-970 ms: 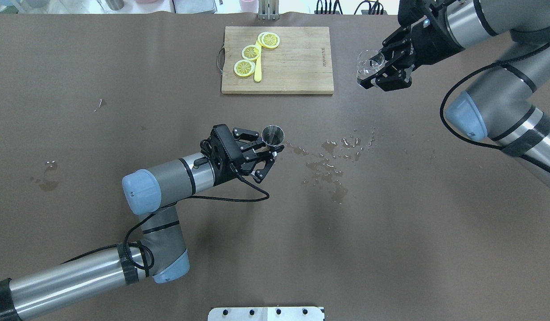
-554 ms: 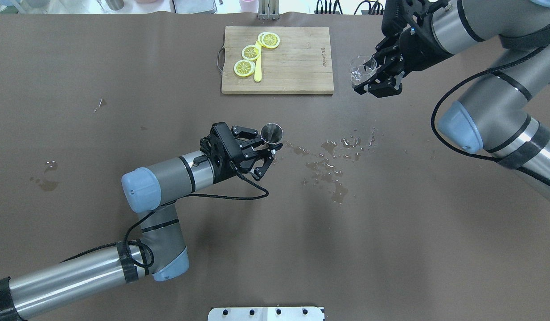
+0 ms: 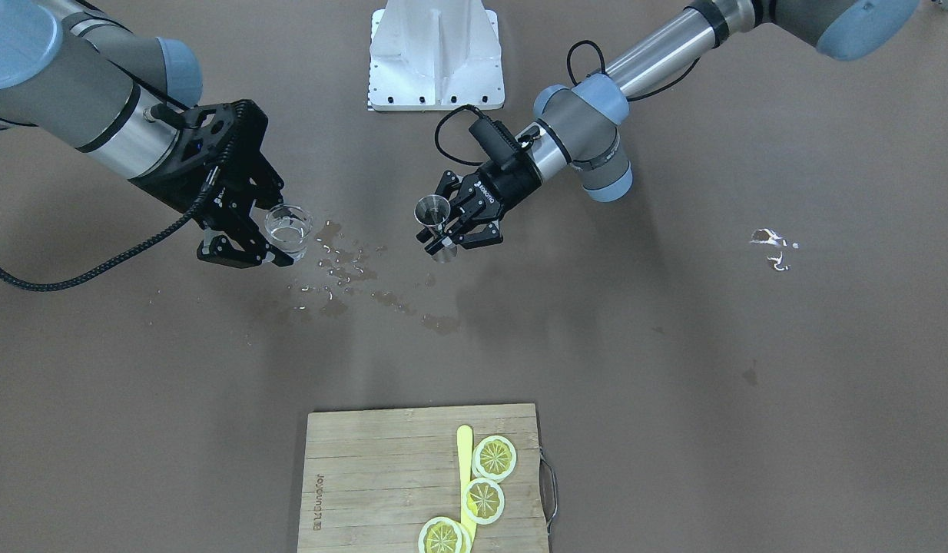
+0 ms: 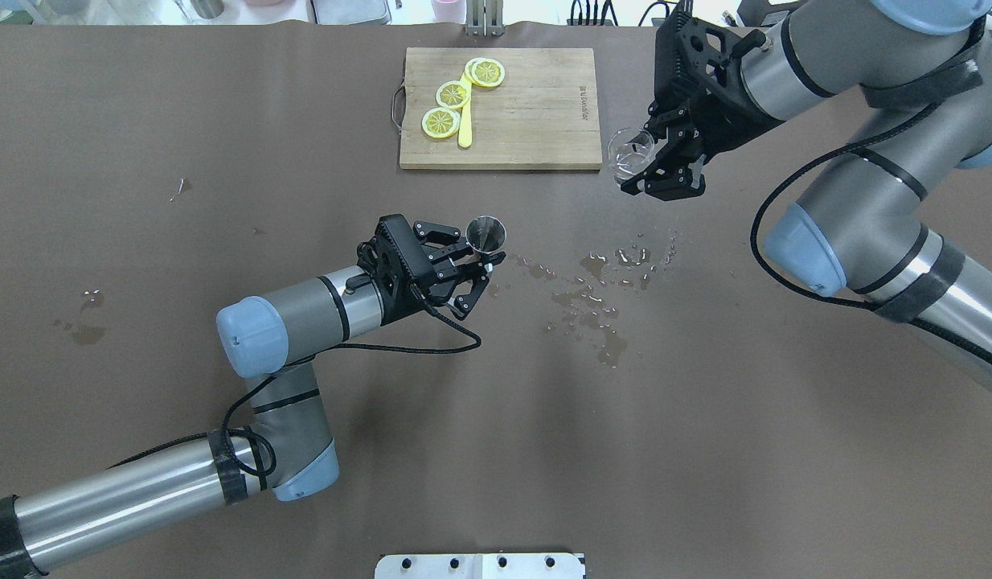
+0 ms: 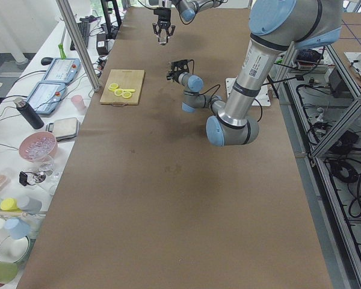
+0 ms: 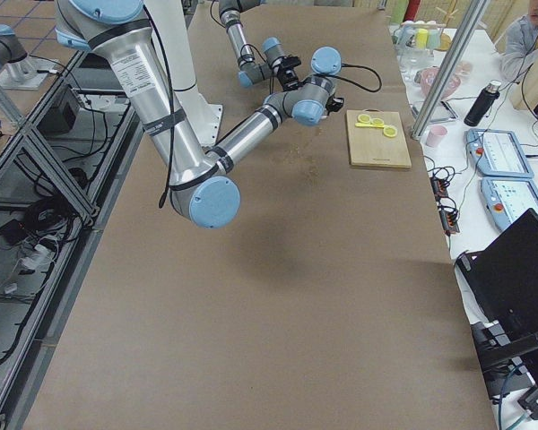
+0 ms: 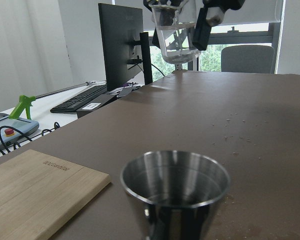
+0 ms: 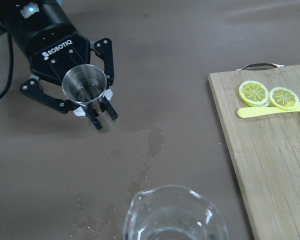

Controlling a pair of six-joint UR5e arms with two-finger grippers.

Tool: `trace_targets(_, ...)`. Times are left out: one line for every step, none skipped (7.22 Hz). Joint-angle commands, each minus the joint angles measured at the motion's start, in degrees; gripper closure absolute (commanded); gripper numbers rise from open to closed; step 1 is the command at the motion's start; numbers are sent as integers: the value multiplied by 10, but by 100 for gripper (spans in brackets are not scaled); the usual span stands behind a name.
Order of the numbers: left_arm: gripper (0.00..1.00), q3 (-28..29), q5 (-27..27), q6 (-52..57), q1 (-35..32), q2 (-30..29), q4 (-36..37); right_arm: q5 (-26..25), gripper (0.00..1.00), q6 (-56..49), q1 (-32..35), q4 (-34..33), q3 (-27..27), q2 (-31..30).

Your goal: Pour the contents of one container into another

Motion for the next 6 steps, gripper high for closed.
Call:
trace_targets(100, 1, 0, 0, 0, -1, 0, 5, 100, -44, -7, -3, -6, 7)
trace_targets(100, 1, 0, 0, 0, 0, 0, 5, 100, -44, -11, -4, -9, 11)
trace_targets(100, 2, 0, 0, 0, -1, 0, 5, 100, -44, -11, -7, -16, 25)
trace_targets(100, 2, 0, 0, 0, -2, 0, 1, 100, -44, -12, -30, -17, 41)
trace_targets(100, 3, 0, 0, 0, -2, 0, -2, 100, -44, -13, -46, -17, 52)
trace_targets(100, 3, 0, 0, 0, -2, 0, -5, 100, -44, -16, -54, -17, 56)
